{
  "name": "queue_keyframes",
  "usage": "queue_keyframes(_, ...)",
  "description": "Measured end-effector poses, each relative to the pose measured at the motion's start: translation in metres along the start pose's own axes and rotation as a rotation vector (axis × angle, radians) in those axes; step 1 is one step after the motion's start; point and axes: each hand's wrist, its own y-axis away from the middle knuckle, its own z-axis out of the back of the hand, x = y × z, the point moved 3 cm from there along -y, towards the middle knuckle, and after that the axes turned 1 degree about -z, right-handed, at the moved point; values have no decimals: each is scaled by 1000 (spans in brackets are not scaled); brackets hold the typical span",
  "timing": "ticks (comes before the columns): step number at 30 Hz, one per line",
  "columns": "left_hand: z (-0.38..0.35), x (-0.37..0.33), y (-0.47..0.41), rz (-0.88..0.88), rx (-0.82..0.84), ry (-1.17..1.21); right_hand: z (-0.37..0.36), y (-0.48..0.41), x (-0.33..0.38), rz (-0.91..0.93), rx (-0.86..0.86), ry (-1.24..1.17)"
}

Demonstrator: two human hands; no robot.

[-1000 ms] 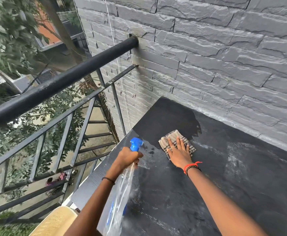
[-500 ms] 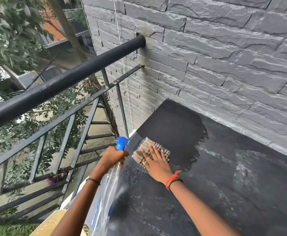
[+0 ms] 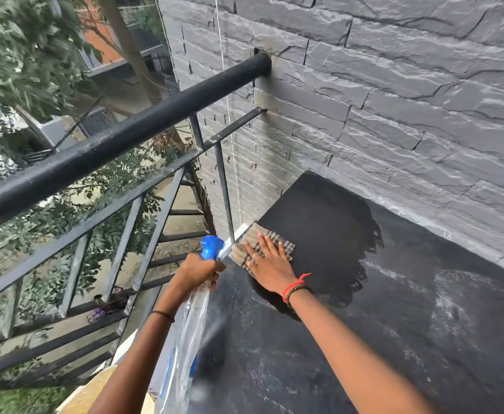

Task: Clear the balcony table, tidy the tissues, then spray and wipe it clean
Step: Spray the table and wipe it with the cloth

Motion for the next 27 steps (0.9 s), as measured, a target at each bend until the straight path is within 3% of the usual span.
queue_keyframes(6, 10, -11, 2, -38, -7, -55, -18, 43, 10, 211, 8, 59)
queue_keyframes(11, 13, -8, -2, -21, -25, -40, -1, 43, -32, 79, 11, 44)
queue_keyframes(15, 15, -2, -3, -30, -21, -53, 6, 4, -17, -3, 20, 15)
queue_keyframes(21, 19, -2, -3, -38, 4, -53, -6, 7, 30, 86, 22, 52)
queue_keyframes(27, 9, -9, -8, -52, 26, -69, -20, 80, -2, 155, -10, 27)
